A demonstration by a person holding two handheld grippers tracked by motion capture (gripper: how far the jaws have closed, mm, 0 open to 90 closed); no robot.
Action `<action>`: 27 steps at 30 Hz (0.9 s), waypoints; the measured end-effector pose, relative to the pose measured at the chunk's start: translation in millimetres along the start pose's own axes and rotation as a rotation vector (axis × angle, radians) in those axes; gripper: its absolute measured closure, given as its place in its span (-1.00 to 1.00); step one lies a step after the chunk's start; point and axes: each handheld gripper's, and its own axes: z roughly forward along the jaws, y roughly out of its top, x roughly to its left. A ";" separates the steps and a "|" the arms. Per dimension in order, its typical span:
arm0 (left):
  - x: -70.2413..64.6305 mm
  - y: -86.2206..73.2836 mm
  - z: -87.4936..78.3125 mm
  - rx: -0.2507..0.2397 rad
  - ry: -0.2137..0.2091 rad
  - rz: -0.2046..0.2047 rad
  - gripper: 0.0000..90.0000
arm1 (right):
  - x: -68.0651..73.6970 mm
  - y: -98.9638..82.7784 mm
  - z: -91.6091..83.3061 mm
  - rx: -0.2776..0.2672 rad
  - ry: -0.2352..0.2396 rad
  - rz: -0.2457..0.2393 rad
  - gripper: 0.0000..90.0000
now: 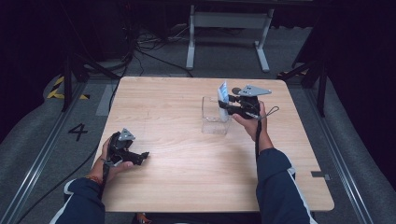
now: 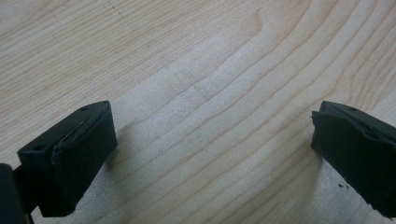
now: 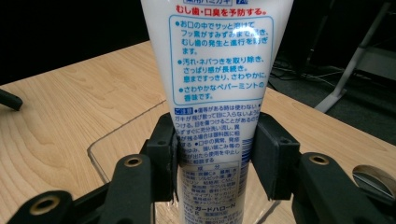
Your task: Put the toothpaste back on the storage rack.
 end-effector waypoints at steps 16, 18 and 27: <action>-0.3 0.1 0.1 0.003 -0.006 -0.004 -0.99 | 4.5 -18.8 0.2 0.070 -0.005 -0.014 0.19; -0.2 0.1 0.2 0.003 -0.006 -0.004 -0.99 | 5.1 -18.3 -0.7 0.076 -0.002 -0.018 0.18; -0.2 0.1 0.1 0.003 -0.007 -0.004 -0.99 | 5.9 -16.9 -0.9 0.103 0.002 -0.034 0.12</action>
